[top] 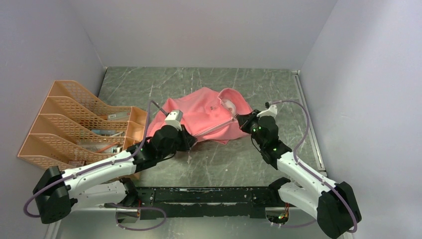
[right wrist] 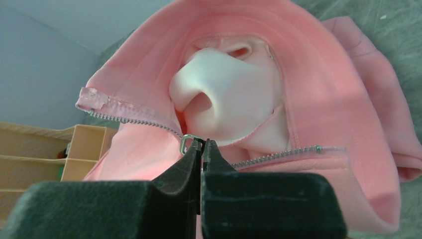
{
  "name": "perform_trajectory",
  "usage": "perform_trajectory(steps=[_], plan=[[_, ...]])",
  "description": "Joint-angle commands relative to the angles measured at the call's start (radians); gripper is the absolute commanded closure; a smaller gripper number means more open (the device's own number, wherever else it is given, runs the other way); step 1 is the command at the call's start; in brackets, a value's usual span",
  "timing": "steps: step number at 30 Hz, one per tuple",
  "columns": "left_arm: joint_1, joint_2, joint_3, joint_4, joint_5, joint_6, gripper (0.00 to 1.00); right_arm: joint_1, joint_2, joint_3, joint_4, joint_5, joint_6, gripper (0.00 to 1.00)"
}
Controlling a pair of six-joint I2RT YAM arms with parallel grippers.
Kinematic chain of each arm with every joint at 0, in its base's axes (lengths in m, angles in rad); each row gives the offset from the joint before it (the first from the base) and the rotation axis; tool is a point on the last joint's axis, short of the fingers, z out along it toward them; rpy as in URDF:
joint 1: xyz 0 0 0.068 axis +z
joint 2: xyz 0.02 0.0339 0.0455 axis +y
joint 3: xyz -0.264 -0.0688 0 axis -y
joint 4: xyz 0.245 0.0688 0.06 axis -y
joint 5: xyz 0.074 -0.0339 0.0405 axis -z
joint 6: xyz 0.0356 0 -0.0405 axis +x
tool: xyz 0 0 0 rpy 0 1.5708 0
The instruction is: Zip up the jacket
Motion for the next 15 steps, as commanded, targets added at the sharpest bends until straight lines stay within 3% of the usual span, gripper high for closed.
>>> perform_trajectory(steps=[1, 15], plan=[[0.015, -0.091, -0.002, -0.282, -0.128, -0.019, 0.92, -0.122, 0.022, 0.047, 0.045, 0.377, -0.111, 1.0], [0.016, -0.204, 0.017, -0.365, -0.188, -0.03, 0.92, -0.249, 0.105, 0.117, 0.081, 0.497, -0.195, 1.0]])
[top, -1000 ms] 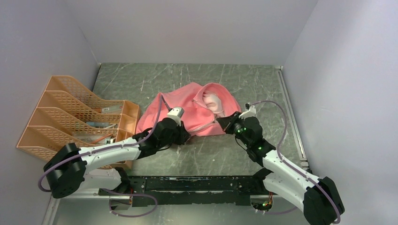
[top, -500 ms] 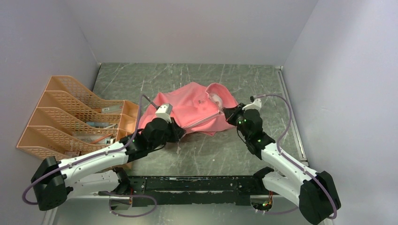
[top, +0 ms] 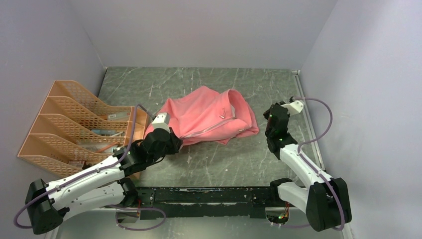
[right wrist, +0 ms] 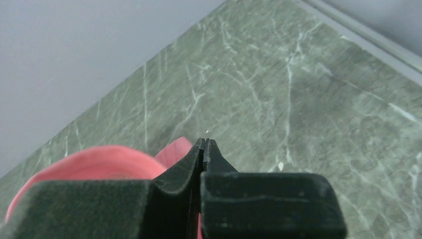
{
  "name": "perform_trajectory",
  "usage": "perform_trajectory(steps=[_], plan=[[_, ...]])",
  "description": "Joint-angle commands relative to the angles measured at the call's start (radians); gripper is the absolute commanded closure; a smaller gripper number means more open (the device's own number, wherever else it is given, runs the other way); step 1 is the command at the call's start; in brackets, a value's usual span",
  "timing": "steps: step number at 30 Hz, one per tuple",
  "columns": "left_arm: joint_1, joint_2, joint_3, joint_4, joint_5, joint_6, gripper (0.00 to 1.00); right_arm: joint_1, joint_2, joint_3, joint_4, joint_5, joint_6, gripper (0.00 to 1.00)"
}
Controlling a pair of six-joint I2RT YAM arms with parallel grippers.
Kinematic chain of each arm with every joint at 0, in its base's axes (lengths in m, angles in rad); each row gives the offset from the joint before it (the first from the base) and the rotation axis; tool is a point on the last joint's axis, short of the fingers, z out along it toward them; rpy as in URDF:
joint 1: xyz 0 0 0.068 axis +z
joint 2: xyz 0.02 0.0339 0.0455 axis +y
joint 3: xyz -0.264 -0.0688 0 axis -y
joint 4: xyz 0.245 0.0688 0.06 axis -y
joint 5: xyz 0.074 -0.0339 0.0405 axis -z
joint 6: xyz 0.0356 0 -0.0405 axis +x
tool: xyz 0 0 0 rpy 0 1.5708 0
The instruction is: Zip up the jacket
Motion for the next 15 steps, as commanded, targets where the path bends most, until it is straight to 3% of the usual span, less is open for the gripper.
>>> perform_trajectory(steps=[1, 15], plan=[[0.006, -0.025, 0.004, -0.099, -0.062, 0.007, 0.92, -0.023, 0.006, 0.035, 0.038, 0.119, -0.044, 1.0], [0.007, 0.068, 0.008, -0.044, -0.036, 0.032, 0.92, -0.027, -0.034, 0.081, -0.126, -0.265, 0.002, 1.0]])
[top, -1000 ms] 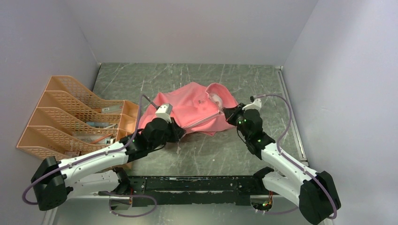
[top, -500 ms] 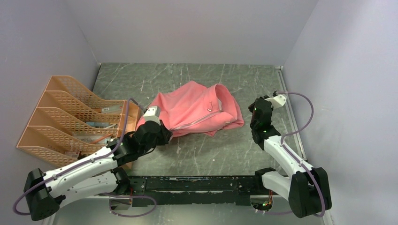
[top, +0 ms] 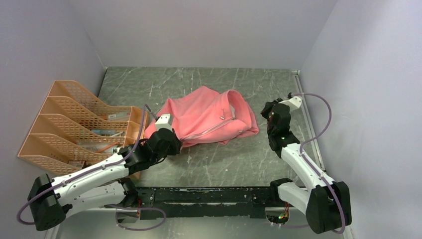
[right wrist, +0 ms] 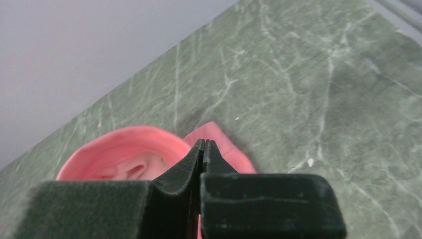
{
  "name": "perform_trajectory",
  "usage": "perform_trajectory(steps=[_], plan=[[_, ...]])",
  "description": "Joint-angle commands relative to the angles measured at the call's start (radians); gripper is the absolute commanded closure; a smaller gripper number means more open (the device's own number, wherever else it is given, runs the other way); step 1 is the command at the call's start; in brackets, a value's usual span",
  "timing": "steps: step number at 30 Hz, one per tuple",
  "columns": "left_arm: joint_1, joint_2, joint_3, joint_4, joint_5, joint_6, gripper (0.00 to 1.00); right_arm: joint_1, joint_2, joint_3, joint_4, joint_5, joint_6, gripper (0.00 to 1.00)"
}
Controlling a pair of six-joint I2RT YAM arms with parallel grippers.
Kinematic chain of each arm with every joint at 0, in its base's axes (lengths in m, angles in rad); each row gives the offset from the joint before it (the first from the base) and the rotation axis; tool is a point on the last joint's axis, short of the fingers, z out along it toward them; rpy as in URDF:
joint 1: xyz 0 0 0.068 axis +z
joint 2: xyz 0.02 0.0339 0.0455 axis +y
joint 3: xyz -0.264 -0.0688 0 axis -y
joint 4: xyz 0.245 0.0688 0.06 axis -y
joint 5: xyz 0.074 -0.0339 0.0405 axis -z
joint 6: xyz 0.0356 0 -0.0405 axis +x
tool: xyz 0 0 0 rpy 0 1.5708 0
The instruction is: Zip up the jacket
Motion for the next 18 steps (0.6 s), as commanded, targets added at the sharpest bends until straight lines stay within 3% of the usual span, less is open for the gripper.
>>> perform_trajectory(steps=[1, 3, 6, 11, 13, 18], plan=[[0.007, 0.035, 0.008, -0.011, -0.014, 0.015, 0.92, -0.008, -0.021, 0.042, -0.096, -0.184, 0.005, 1.0], [0.006, 0.058, 0.008, -0.008, -0.016, 0.009, 0.87, -0.007, -0.012, 0.052, -0.143, -0.263, 0.007, 0.85], [0.007, 0.099, 0.015, -0.013, -0.011, 0.002, 0.61, -0.008, -0.007, 0.049, -0.194, -0.38, 0.003, 0.63], [0.005, 0.162, 0.035, -0.017, 0.007, 0.006, 0.17, -0.002, -0.006, 0.009, -0.247, -0.511, 0.0, 0.45], [0.006, 0.177, 0.042, -0.009, 0.021, 0.018, 0.04, 0.005, -0.011, -0.012, -0.27, -0.529, 0.001, 0.41], [0.006, 0.21, 0.077, 0.012, 0.038, 0.058, 0.0, 0.067, -0.056, -0.05, -0.355, -0.512, 0.019, 0.3]])
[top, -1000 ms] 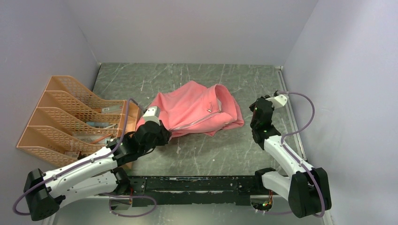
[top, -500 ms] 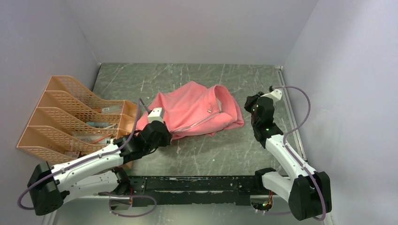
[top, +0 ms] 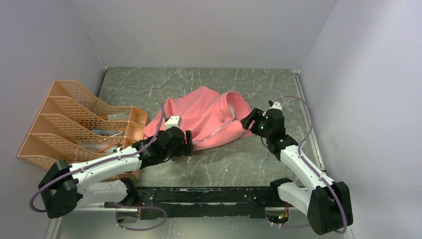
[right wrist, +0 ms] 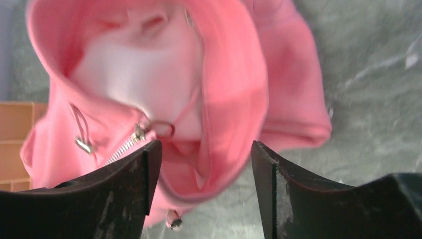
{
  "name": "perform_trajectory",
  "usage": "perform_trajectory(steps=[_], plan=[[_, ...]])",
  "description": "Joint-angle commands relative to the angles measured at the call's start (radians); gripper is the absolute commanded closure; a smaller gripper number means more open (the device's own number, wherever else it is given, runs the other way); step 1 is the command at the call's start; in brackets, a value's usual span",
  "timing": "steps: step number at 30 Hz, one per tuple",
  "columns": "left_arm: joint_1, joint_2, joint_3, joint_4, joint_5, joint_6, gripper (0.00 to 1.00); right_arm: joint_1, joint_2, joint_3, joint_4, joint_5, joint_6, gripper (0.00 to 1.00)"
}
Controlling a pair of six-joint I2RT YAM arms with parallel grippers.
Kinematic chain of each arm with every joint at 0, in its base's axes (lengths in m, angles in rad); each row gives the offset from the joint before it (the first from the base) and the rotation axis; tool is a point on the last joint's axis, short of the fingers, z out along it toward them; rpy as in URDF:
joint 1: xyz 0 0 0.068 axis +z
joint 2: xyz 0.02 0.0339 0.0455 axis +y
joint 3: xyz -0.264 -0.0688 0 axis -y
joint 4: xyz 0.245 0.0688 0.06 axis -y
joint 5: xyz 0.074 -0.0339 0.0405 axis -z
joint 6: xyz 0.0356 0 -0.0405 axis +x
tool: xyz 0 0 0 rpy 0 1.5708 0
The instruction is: Zip up the jacket
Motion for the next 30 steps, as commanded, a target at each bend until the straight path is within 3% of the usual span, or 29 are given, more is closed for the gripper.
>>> perform_trajectory(steps=[1, 8, 13, 21, 25, 27, 30], plan=[[0.007, 0.025, 0.06, 0.014, 0.012, 0.058, 0.0, 0.059, -0.06, -0.038, -0.115, -0.017, 0.018, 0.27], [0.053, 0.105, 0.099, 0.054, 0.018, 0.118, 0.0, 0.11, -0.175, -0.083, -0.164, -0.042, 0.095, 0.17], [0.157, 0.164, 0.109, 0.125, 0.113, 0.159, 0.0, 0.137, -0.166, -0.108, -0.115, -0.052, 0.14, 0.16], [0.176, 0.25, 0.229, 0.113, 0.111, 0.217, 0.0, 0.152, -0.065, -0.131, 0.064, -0.025, 0.191, 0.21], [0.178, 0.277, 0.355, 0.026, 0.047, 0.267, 0.0, 0.152, -0.036, -0.126, 0.127, -0.003, 0.205, 0.36], [0.179, 0.298, 0.405, 0.011, 0.027, 0.287, 0.0, 0.151, -0.024, -0.125, 0.159, -0.001, 0.213, 0.52], [0.18, 0.362, 0.476, 0.004, 0.019, 0.316, 0.0, 0.15, -0.005, -0.112, 0.179, -0.001, 0.213, 0.85]])
